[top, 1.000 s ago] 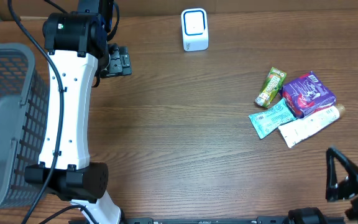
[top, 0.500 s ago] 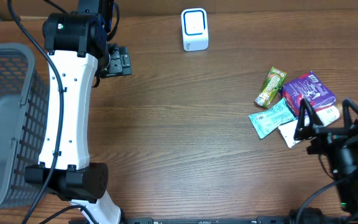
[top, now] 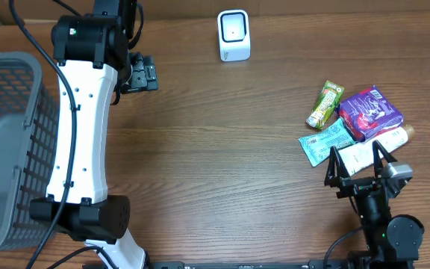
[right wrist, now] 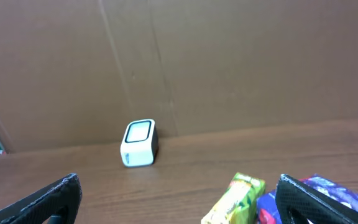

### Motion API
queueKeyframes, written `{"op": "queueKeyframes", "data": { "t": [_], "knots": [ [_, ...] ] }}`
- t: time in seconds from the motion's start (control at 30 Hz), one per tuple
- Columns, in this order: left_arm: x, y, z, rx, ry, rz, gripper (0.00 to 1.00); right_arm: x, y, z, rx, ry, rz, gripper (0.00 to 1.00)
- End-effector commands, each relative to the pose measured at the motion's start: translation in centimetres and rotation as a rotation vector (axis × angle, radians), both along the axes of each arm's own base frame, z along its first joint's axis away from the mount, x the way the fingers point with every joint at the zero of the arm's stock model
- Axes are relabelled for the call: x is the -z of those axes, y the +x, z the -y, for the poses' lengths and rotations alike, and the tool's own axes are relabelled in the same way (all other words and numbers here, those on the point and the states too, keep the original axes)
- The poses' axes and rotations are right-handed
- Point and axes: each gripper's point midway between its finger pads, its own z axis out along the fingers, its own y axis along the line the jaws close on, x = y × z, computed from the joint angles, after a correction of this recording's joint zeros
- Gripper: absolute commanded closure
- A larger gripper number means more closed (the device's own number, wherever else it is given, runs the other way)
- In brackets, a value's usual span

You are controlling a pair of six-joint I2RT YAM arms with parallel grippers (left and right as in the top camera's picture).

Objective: Scan the item barcode

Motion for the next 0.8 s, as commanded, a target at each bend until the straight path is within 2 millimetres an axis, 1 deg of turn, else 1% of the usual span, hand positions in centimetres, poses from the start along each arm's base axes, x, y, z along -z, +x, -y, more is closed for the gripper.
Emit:
{"op": "queueKeyframes", "data": {
  "t": [0.0,0.1,0.17,0.2,0.3,0.77],
  "knots": [
    [0.4,0.2,0.0,-0.015,-0.001,-0.006,0.01,1.1,0.0,0.2,0.011,-0.009,-0.002,0.0],
    [0.4,0.2,0.0,-0.015,-0.001,-0.006,0.0,2.8,0.1,0.2,0.011,-0.009,-0.03,0.0],
    [0.4,0.2,0.0,-0.015,-0.001,-0.006,0.0,4.3,0.2,0.3,0.014,-0.009,-0.086,0.0],
    [0.4,0.2,0.0,-0.015,-0.001,-0.006,0.01,4.7,0.3,0.4,0.022,-0.009,-0.104,0.0],
    [0.4,0.2,0.0,-0.015,-0.001,-0.006,0.01,4.7,0.3,0.8,0.045,-0.01,-0.103,0.0],
    [0.4,0.2,0.0,-0.015,-0.001,-0.006,0.0,4.7,0.3,0.8,0.042,-0.006,-0.103,0.0]
  ]
}}
